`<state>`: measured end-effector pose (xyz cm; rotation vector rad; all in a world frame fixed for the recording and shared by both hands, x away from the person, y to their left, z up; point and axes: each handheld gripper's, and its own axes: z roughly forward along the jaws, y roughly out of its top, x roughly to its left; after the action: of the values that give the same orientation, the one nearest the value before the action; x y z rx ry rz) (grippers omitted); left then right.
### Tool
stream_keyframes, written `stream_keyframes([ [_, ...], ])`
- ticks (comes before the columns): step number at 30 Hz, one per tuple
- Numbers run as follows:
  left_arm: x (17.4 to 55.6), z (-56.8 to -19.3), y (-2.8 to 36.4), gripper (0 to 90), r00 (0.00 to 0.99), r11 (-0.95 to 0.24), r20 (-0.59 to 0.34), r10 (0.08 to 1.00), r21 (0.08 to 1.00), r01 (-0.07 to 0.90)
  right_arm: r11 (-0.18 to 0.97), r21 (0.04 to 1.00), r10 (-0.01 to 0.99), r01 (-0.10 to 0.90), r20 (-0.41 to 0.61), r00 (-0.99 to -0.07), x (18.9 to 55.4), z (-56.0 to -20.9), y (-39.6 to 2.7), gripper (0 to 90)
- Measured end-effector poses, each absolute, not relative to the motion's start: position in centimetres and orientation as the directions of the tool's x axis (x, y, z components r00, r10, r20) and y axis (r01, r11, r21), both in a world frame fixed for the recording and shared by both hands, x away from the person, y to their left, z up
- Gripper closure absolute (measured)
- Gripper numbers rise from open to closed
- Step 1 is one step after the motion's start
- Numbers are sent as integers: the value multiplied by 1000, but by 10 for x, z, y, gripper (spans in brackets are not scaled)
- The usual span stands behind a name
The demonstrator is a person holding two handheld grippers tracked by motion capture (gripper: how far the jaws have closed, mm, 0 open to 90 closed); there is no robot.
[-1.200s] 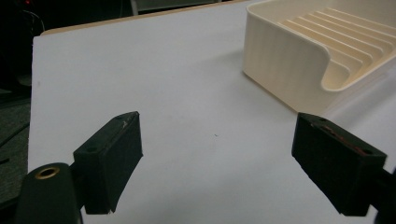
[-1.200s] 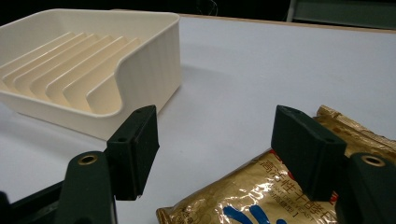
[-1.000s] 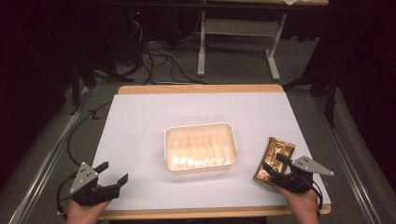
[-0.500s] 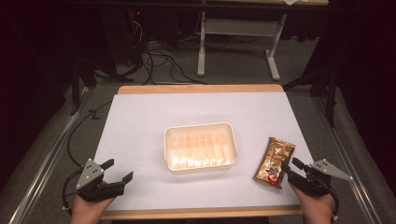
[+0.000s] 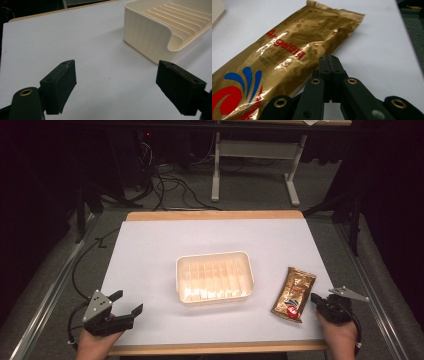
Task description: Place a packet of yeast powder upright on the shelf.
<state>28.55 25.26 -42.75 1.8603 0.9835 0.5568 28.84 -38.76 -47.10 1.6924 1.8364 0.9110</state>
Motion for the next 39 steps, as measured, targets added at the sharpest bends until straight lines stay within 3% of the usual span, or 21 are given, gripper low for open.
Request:
stream_keyframes([
  [4,283,-427,257,171,566,-239,-33,824,885,399,60,728,982,683,80,-172,290,-471,-376,900],
  [16,281,-426,257,172,564,-236,-33,825,887,397,278,697,885,661,82,-459,281,-467,-323,900],
  [19,281,-426,257,172,563,-232,-36,826,888,396,297,718,868,630,72,-492,279,-462,-311,900],
  [26,278,-425,260,172,557,-226,-36,830,891,395,226,807,888,546,60,-456,288,-446,-302,899],
  [34,279,-425,260,173,554,-224,-39,831,889,399,276,707,858,652,124,-498,286,-466,-298,900],
  [39,283,-427,254,173,567,-240,-32,823,885,398,394,670,802,630,84,-591,278,-470,-281,900],
])
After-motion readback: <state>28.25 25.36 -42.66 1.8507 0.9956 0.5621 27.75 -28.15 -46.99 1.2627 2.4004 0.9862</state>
